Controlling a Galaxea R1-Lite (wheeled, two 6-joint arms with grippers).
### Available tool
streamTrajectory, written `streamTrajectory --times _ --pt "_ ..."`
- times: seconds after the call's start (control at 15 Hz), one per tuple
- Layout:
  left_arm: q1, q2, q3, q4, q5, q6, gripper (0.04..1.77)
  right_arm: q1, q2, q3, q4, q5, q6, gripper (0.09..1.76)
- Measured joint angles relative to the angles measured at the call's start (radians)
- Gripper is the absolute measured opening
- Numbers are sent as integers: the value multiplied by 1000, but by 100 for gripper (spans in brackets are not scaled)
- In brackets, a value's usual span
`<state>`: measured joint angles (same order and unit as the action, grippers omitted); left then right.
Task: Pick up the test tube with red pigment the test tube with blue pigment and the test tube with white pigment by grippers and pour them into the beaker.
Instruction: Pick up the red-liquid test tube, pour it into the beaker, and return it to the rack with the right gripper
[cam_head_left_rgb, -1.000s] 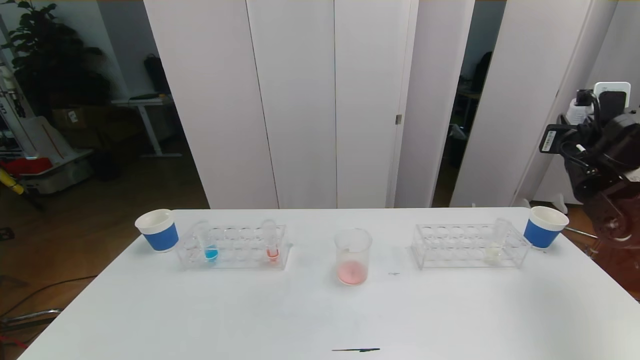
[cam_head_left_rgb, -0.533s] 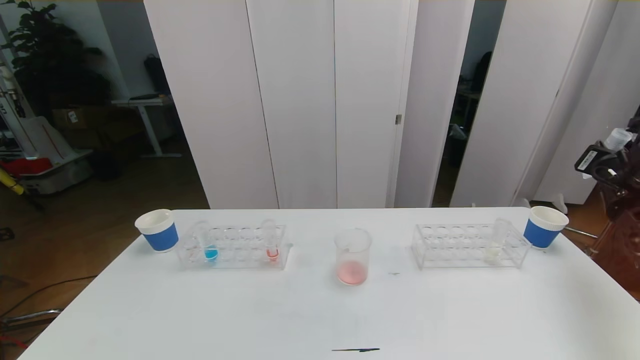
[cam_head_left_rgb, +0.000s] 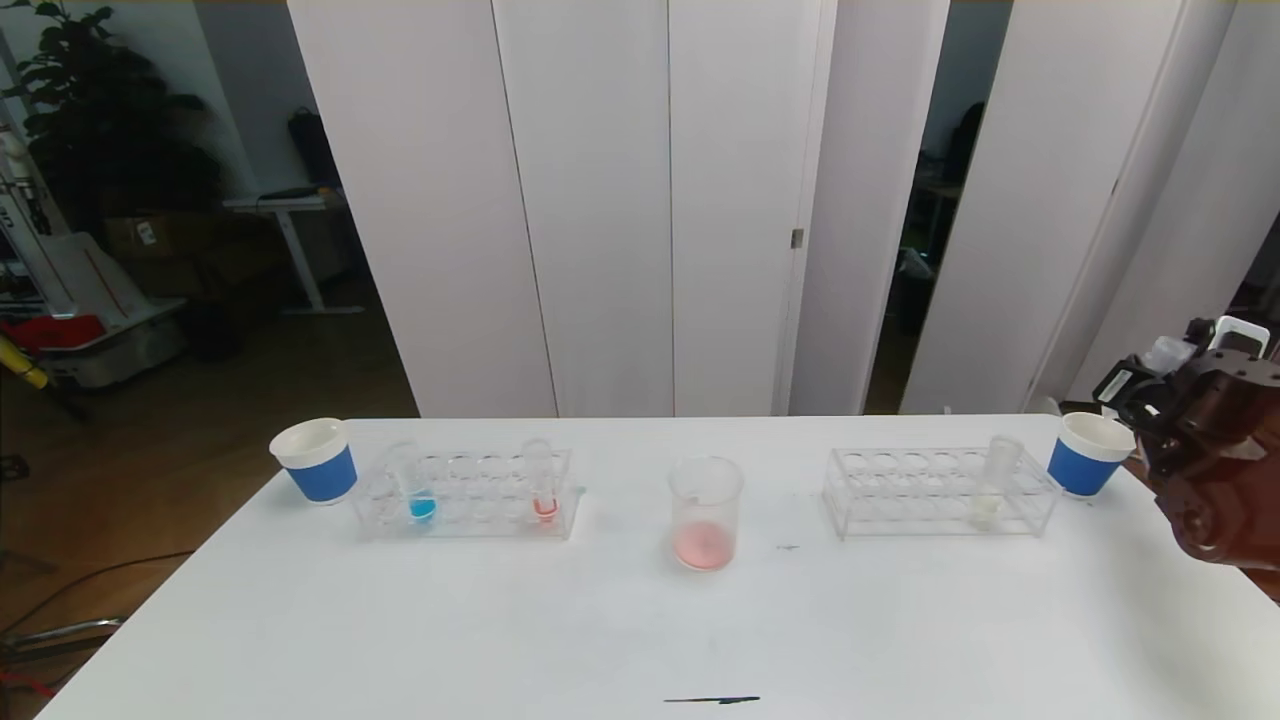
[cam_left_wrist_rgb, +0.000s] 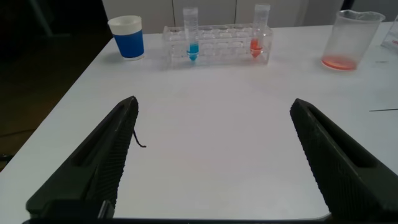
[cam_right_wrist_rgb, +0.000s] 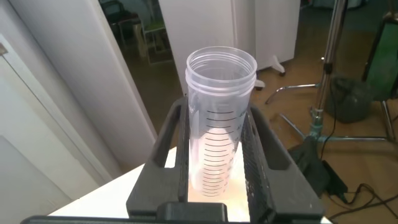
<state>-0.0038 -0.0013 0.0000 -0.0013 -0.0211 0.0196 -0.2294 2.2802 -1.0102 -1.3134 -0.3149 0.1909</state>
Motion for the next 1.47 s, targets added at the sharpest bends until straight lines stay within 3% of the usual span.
streamTrajectory --times 1.0,1.07,1.13,1.27,1.33,1.47 --pt "0 0 0 0 0 0 175 -23 96 6 -2 1 -69 58" --pt "0 0 0 0 0 0 175 -20 97 5 -2 1 -79 63" --pt "0 0 0 0 0 0 175 -18 98 3 -2 2 -85 85" --pt "0 0 0 0 0 0 175 -13 99 0 -2 2 -100 150" --pt "0 0 0 0 0 0 175 -11 99 0 -3 2 -108 171" --pt "0 0 0 0 0 0 175 -10 93 3 -2 2 -120 175"
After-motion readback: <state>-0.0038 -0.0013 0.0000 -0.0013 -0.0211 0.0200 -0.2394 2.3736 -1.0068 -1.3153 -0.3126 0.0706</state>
